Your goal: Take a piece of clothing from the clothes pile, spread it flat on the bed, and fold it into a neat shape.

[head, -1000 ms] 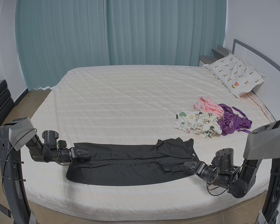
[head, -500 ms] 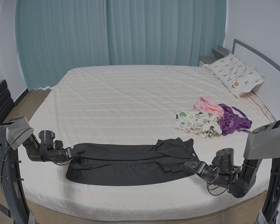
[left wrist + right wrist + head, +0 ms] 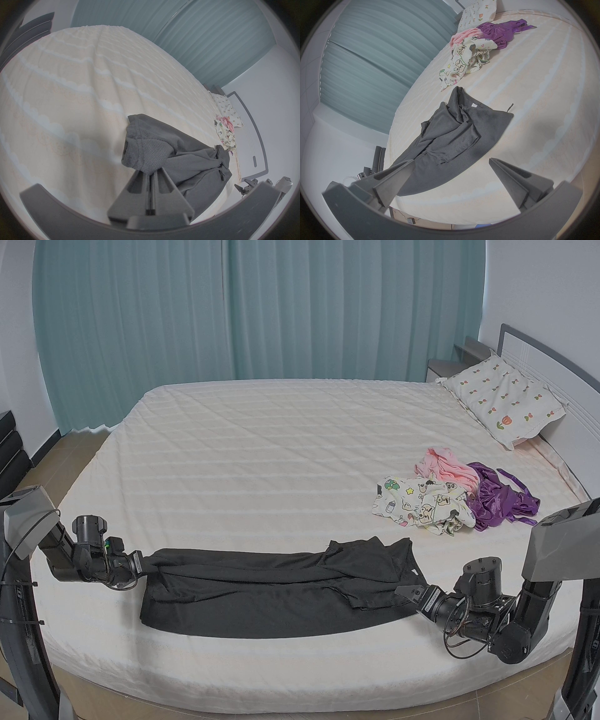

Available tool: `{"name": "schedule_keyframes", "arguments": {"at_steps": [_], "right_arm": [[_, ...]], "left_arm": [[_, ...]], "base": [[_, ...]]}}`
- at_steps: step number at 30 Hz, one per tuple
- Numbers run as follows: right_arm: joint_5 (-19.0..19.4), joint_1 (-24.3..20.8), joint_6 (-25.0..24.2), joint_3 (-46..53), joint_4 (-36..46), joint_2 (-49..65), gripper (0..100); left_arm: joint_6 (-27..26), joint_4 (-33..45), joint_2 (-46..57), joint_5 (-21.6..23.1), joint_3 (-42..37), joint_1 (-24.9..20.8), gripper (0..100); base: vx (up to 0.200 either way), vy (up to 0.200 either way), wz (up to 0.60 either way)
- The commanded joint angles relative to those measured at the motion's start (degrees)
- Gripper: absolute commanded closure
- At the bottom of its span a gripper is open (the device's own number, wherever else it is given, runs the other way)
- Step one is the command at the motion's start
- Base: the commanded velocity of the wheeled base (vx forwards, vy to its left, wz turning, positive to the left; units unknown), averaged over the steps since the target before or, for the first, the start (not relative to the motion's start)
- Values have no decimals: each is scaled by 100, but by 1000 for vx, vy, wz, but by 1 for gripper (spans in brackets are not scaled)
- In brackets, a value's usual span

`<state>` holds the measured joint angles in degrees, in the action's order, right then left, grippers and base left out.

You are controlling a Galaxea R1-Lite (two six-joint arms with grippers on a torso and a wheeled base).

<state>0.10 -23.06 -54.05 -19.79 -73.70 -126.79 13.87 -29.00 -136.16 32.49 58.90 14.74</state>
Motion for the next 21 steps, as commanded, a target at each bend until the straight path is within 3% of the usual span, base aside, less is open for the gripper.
{"name": "schedule_keyframes", "arguments": {"at_steps": [1, 21], "right_arm": [[-1, -5, 0, 1, -4, 6, 0], [-1, 4, 0, 1, -4, 14, 0]], "left_arm": [[1, 0, 1, 3, -19, 3, 100], [10, 9, 37, -41, -55, -103, 100]], "base": [[0, 0, 0], [0, 0, 0]]}}
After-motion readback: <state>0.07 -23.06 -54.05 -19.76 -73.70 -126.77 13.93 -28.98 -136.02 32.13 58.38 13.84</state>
